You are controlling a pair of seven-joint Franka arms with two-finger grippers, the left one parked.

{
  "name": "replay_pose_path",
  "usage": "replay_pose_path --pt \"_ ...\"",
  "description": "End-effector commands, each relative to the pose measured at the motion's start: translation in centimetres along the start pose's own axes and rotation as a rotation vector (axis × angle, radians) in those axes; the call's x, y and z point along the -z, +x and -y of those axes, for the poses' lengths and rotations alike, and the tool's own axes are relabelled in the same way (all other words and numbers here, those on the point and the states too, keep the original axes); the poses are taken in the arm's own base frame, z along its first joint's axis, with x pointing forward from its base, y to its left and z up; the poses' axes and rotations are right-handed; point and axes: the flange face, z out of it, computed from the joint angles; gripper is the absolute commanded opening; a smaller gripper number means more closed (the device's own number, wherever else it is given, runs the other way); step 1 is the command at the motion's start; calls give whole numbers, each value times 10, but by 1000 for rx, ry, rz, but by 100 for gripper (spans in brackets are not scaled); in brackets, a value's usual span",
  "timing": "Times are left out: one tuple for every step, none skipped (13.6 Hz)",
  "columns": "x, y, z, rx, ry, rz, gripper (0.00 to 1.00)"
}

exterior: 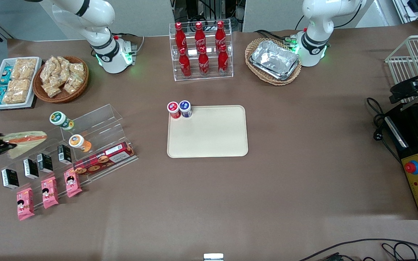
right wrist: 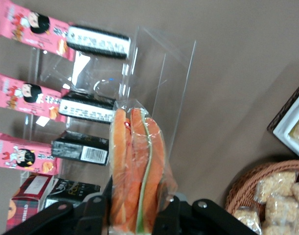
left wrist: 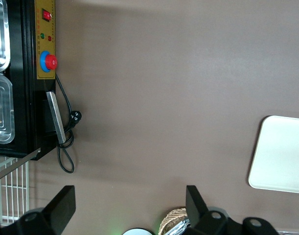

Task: Place sandwich on tray
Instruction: 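Close the right gripper on the sandwich pack and lift it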

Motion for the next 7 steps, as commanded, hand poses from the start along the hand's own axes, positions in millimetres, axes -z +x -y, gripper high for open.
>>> replay_pose_path --pt "34 13 -9 81 24 -52 27" --pt "43 12 -10 122 19 -46 27" --pt "55 12 -12 156 15 -47 27" --pt "67 11 -11 196 19 -54 27" --pt "75 10 -11 229 21 -58 27" --pt "79 9 -7 275 24 -67 27" --pt "86 7 -4 337 26 -83 27"
